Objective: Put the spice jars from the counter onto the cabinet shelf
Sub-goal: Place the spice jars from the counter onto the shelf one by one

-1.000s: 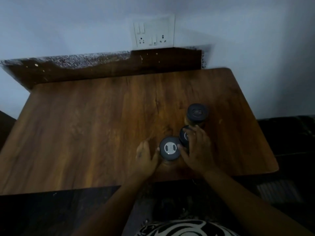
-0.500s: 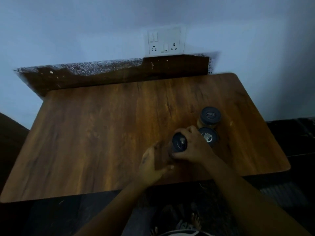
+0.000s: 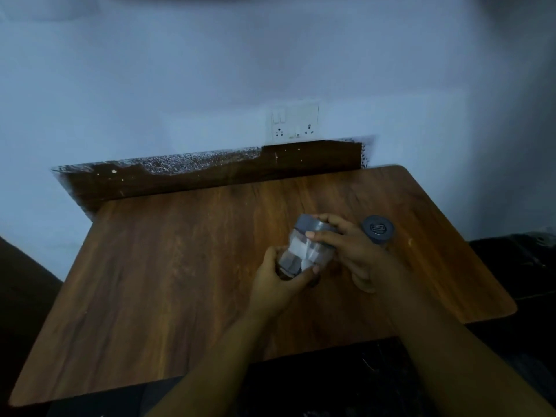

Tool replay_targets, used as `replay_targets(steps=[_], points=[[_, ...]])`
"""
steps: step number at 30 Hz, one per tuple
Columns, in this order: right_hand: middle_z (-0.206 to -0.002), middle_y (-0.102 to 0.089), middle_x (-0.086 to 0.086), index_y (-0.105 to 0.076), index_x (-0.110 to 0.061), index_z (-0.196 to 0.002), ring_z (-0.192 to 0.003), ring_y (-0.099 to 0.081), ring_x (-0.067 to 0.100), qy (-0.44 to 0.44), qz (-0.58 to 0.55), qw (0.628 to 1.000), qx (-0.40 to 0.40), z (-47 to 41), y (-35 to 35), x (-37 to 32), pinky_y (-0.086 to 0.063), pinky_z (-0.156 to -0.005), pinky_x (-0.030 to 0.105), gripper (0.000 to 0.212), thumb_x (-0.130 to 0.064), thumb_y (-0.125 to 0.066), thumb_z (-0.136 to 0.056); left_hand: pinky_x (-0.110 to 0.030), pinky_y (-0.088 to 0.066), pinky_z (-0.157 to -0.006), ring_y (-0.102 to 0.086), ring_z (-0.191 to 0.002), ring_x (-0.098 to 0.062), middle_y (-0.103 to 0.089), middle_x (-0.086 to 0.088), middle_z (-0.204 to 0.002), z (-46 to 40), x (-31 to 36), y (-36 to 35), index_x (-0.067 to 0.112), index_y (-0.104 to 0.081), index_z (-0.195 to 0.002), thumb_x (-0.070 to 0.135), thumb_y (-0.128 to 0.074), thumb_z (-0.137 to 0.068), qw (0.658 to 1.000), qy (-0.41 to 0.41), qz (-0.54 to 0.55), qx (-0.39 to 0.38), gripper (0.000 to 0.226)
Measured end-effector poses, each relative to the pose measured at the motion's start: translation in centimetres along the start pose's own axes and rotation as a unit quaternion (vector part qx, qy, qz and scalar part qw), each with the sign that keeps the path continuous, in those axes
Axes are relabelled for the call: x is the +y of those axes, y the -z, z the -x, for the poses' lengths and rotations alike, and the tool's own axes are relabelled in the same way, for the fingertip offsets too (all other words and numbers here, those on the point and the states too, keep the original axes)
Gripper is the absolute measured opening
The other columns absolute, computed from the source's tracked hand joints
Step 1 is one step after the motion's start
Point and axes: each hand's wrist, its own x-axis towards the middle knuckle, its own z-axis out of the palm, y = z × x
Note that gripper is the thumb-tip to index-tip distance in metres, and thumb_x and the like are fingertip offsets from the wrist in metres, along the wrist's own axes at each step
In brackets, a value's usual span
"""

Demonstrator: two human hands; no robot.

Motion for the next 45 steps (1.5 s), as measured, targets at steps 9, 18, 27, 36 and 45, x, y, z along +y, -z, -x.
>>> replay_targets(steps=[9,18,27,36,45], points=[[-0.109,-0.070,0.010,-0.062,-0.011,-0.119,-0.099,-0.069,0.027,-0.008,0.001,0.999,0.033,0.1,-1.7,-2.9,-0.056,-0.088,0.042,0.059,-0.034,-0.081,-0.068,-0.033,-0.056,-0.076,-0.067,-0.099,-0.023,-0.061,-0.015,-0.124,-0.3,2.6,1.7,0.015,-0.046,-0.128,0.052,-0.075,-0.074,0.949,0.164,0.246,-0.110,0.072],[-0.106,-0.072,0.009,-0.063,-0.011,-0.116,-0.094,-0.071,0.026,-0.002,0.025,0.998,0.054,-0.5,-3.0,-3.9,-0.058,-0.082,0.039,0.073,-0.044,-0.085,-0.055,-0.022,-0.056,-0.076,-0.067,-0.100,-0.013,-0.063,-0.002,-0.117,-0.8,3.3,3.8,0.019,-0.052,-0.117,0.026,-0.085,-0.068,0.994,0.013,0.088,-0.057,0.060],[-0.108,-0.068,0.010,-0.058,-0.011,-0.117,-0.089,-0.072,0.025,-0.003,0.065,0.992,0.112,-1.1,-3.4,-4.7,-0.060,-0.076,0.038,0.077,-0.039,-0.092,-0.053,-0.030,-0.059,-0.080,-0.067,-0.103,-0.011,-0.062,0.005,-0.119,-1.4,3.0,2.7,0.031,-0.044,-0.119,0.043,-0.093,-0.052,0.994,-0.089,-0.068,-0.016,0.083],[-0.106,-0.069,0.008,-0.059,-0.012,-0.117,-0.091,-0.070,0.022,0.005,0.083,0.993,0.089,-0.2,-3.4,-5.9,-0.058,-0.072,0.032,0.065,-0.037,-0.087,-0.064,-0.025,-0.057,-0.083,-0.066,-0.103,-0.006,-0.062,0.007,-0.117,-1.7,4.1,2.8,0.025,-0.042,-0.123,0.031,-0.094,-0.056,0.997,-0.049,-0.026,-0.059,0.085],[-0.108,-0.073,0.013,-0.066,-0.013,-0.116,-0.102,-0.068,0.030,0.019,-0.029,0.999,0.016,0.1,-2.1,-6.5,-0.053,-0.093,0.049,0.055,-0.039,-0.078,-0.069,-0.037,-0.055,-0.092,-0.062,-0.113,-0.021,-0.061,-0.005,-0.124,-1.9,4.8,2.4,0.026,-0.048,-0.127,0.029,-0.087,-0.060,0.985,0.019,0.149,-0.082,0.077]])
